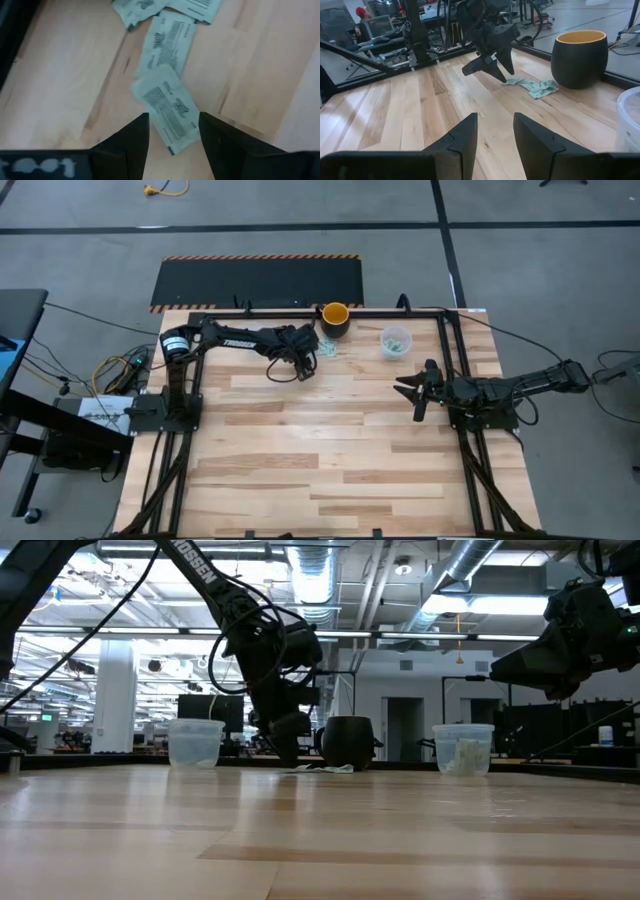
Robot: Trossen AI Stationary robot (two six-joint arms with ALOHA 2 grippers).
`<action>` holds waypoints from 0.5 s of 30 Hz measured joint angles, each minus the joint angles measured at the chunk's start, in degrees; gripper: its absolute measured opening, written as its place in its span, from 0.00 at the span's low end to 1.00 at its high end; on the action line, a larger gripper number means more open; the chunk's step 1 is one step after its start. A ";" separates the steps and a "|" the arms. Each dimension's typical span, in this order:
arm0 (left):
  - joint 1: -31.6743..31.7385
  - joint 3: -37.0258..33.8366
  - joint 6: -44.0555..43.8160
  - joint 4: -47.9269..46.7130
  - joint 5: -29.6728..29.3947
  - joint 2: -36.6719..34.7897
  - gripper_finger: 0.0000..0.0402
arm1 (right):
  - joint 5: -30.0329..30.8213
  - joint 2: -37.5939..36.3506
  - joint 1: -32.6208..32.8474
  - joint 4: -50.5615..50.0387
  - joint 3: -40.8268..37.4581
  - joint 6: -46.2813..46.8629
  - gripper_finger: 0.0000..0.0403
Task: Pick and place Stevia / Truvia into bins
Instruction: Put the stevia packet into the left transparent container
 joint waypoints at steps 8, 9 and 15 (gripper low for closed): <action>1.45 -0.01 -0.24 -1.78 2.27 0.39 0.41 | -0.02 -0.01 0.02 0.00 0.00 0.00 0.30; 1.58 -0.02 -0.30 -1.93 2.51 0.39 0.41 | -0.01 -0.01 0.02 0.00 0.00 0.00 0.30; 1.50 0.22 -0.30 -0.64 6.61 1.88 0.41 | -0.02 0.00 0.00 0.00 0.00 0.01 0.30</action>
